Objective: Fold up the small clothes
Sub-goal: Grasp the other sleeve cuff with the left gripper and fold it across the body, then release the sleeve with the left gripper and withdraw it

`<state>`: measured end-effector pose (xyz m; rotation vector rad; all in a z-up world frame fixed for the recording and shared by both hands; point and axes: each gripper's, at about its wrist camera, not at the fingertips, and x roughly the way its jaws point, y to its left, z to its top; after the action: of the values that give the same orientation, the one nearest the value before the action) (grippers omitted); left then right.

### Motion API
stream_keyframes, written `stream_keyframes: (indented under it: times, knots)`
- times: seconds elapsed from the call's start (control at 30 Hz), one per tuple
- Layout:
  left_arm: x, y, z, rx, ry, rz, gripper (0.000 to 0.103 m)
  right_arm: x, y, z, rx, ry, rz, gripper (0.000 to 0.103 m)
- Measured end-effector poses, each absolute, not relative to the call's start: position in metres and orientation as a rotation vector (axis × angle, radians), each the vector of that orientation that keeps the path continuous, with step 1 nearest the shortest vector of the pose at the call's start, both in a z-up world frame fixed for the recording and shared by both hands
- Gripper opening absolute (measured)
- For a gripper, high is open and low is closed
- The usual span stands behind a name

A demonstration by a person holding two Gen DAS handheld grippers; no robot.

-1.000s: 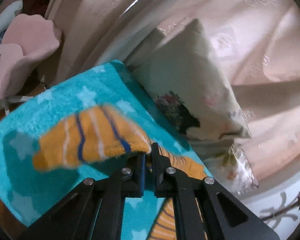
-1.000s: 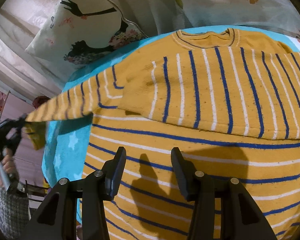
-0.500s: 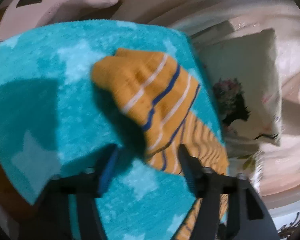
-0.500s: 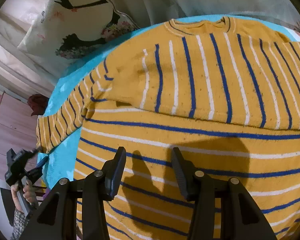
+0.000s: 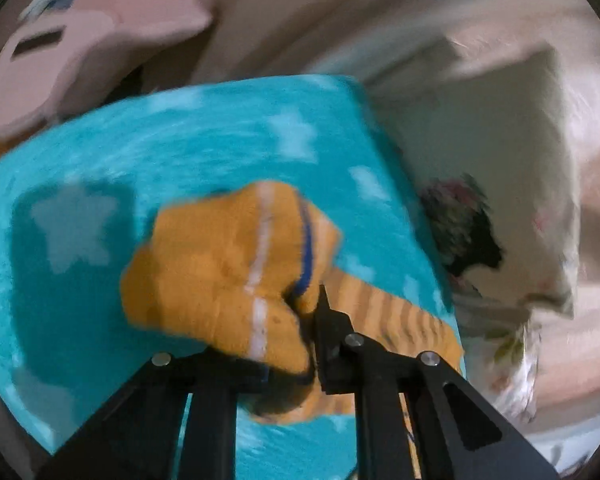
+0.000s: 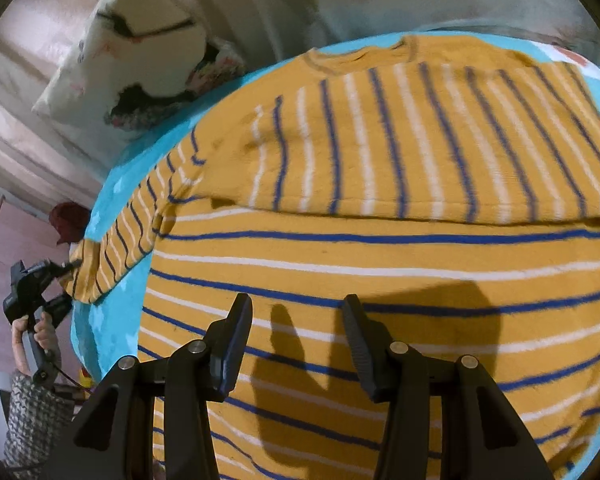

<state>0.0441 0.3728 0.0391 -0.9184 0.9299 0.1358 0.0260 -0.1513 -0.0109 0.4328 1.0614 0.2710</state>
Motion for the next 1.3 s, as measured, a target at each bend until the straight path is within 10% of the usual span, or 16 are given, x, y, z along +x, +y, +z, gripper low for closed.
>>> stream_keyframes:
  times: [0.37,0.73,0.97,1.3]
  knots:
    - [0.085,0.149,0.112,-0.704,0.955,-0.376,0.012,-0.018,-0.238,0.006,0.551,0.946,0.158,0.051]
    - [0.108,-0.089,0.045,-0.586,1.211,-0.667,0.016,-0.062,-0.328,0.001,0.603,0.936,0.009,0.051]
    - [0.069,-0.079,0.057,-0.542,1.209,-0.702,0.059,-0.062,-0.360,0.001,0.623,0.920,0.010,0.051]
    - [0.012,0.020,0.090,-0.244,1.075,-0.328,0.071,0.023,-0.316,0.020,0.530,0.888,0.179,0.068]
